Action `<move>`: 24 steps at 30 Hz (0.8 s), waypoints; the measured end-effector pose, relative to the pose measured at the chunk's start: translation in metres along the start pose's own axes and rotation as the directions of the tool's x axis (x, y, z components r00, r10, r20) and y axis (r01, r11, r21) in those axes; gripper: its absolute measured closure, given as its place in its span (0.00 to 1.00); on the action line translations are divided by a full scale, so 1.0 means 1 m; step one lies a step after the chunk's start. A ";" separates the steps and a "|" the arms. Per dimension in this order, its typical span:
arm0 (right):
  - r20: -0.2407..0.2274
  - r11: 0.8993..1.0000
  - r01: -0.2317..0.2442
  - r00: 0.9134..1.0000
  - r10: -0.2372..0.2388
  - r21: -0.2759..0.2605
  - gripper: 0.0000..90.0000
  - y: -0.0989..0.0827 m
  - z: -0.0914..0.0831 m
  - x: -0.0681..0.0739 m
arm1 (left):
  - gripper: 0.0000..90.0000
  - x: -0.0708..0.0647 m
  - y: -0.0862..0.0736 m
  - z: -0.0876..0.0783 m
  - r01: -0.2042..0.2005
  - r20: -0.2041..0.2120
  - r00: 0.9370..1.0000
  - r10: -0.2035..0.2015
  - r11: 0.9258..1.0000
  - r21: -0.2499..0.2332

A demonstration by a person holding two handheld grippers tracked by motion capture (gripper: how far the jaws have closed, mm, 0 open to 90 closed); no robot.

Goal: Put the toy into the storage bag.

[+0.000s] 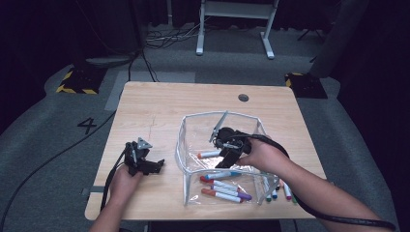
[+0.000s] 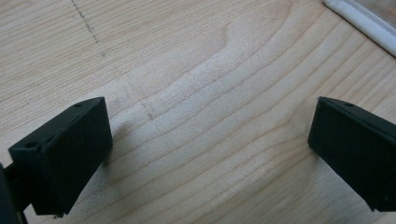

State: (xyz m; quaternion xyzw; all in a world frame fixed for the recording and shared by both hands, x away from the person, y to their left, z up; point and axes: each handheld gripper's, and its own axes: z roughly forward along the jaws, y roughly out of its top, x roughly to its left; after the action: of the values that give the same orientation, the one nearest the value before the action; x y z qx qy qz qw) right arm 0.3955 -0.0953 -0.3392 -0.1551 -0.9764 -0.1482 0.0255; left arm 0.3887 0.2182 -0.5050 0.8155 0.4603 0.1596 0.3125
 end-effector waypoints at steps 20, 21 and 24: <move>0.138 0.922 -0.114 0.975 0.176 -0.371 0.52 -0.084 -0.114 -0.009 | 0.00 0.000 0.000 0.000 -0.001 0.000 1.000 0.001 1.000 -0.001; 0.143 0.916 -0.126 0.971 0.193 -0.381 0.52 -0.091 -0.117 -0.011 | 0.00 0.000 0.000 0.000 0.000 0.000 1.000 0.000 1.000 0.000; 0.141 0.901 -0.166 0.961 0.239 -0.400 0.51 -0.112 -0.124 -0.017 | 0.00 0.000 0.000 0.000 -0.001 0.000 1.000 0.001 1.000 0.000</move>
State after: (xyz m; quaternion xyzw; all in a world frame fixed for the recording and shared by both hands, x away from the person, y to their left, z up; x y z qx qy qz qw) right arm 0.3775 -0.2384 -0.2540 -0.2713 -0.9047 -0.3181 -0.0816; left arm 0.3888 0.2182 -0.5050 0.8155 0.4601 0.1600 0.3125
